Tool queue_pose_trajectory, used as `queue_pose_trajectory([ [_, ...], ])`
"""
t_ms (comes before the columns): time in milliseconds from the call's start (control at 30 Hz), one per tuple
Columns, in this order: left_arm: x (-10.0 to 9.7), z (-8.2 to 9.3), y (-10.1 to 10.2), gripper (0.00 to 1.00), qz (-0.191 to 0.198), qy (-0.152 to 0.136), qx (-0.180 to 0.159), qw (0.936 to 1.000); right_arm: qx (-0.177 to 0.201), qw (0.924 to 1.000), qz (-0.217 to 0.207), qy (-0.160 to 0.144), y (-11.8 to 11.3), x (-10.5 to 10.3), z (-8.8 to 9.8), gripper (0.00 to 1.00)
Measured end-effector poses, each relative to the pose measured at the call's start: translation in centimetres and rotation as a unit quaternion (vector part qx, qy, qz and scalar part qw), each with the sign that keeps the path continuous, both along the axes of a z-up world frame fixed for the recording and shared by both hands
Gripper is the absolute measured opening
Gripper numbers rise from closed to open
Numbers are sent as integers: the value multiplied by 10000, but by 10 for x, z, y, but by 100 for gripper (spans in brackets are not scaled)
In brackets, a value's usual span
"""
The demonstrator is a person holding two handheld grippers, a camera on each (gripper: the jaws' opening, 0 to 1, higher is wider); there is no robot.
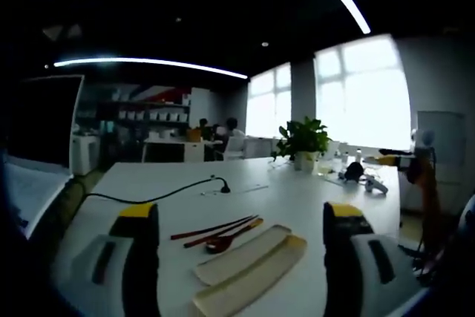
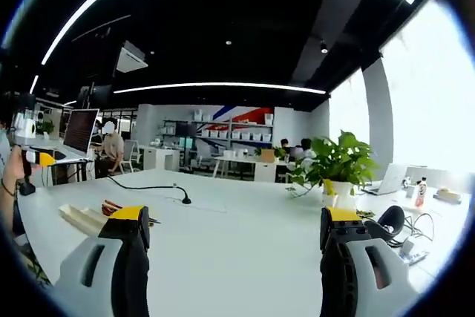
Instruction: Arrange the utensils inside the cutlery case until each visible utensil rests in its matching compartment.
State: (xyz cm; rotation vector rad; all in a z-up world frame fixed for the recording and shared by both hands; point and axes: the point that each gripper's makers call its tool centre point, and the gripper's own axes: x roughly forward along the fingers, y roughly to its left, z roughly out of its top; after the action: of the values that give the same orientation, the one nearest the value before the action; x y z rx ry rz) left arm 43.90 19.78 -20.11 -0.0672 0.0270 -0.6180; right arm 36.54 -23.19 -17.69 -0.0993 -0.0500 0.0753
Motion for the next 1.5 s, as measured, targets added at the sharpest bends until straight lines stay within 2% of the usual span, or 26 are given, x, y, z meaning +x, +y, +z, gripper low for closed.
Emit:
queue_pose_trajectory([
  [300,1,-5,8,96,134,32,137,9998,42,9998,199,-29,12,5,4,99],
  [467,3,-9,10,94,173,56,262,9995,43,9990,453,-27,30,11,6,99],
  [600,4,-12,8,93,135,112,303,9994,-262,9978,600,-77,48,17,13,99],
  [733,4,-13,8,92,136,128,325,9993,-356,9934,1087,-111,79,25,24,99],
  [833,4,-15,8,89,124,130,435,9989,-401,9904,1321,-96,94,29,26,99],
  [933,7,-15,14,89,279,95,443,9986,-221,9802,1949,-257,123,29,29,99],
  [1033,10,-15,17,88,308,135,363,9988,-49,9692,2461,-79,144,28,21,99],
  [1167,8,-16,15,88,263,141,406,9987,65,9628,2701,-90,157,34,25,99],
  [1267,7,-15,12,87,198,74,451,9988,66,9614,2750,-116,161,39,27,99],
  [1300,8,-12,11,85,222,5,353,9991,120,9615,2728,-307,163,43,34,99],
  [1333,8,-7,10,83,213,-82,210,9995,123,9607,2752,-332,164,44,35,99],
  [1500,5,-3,5,92,56,-177,99,9998,121,9558,2923,-299,176,50,39,99],
])
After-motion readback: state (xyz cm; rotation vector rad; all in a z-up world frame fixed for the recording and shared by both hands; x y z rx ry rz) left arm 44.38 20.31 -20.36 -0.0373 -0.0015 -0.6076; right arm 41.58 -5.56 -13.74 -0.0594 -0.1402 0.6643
